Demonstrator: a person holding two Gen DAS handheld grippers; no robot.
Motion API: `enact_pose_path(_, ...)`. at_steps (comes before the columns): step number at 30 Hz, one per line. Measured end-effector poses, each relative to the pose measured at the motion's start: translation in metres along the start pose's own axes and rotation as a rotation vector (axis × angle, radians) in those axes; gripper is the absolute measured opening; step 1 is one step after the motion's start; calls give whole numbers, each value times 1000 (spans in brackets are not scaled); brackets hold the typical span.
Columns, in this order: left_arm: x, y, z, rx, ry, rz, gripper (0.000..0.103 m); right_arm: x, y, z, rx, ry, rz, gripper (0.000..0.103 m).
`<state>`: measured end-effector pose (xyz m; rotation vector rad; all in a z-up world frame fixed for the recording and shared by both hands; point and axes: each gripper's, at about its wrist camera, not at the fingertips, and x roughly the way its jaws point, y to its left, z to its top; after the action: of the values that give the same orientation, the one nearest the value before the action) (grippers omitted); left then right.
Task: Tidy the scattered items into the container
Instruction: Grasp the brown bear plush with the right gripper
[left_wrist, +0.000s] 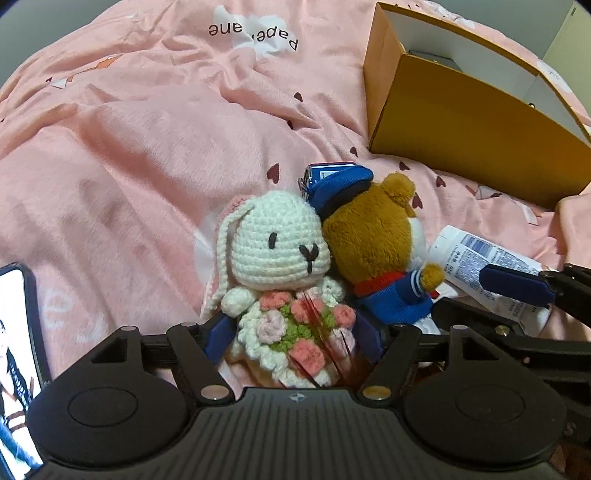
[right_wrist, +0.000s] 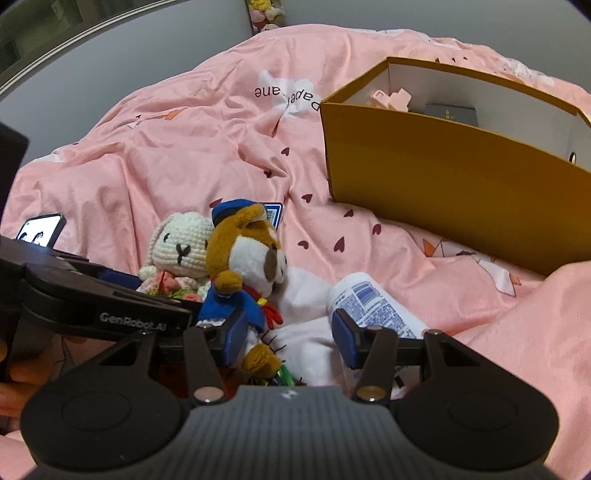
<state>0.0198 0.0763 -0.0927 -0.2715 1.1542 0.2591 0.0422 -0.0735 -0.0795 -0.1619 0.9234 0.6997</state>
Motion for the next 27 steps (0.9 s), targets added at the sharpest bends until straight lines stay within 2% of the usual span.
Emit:
enact_pose_path(8, 10, 2, 3, -12, -18, 13, 80, 7, 0, 0, -9, 16, 18, 54)
enact_pose_path(16, 0, 10, 0, -44, -61, -35, 64, 6, -1, 1, 2, 19, 36, 61)
enact_pose_path(23, -16, 19, -3, -78, -121, -90, 60, 2, -8, 3, 36, -8, 28, 61)
enact_pose_path(27, -23, 17, -3, -65, -143, -81, 60, 3, -9, 5, 38, -6, 50, 59)
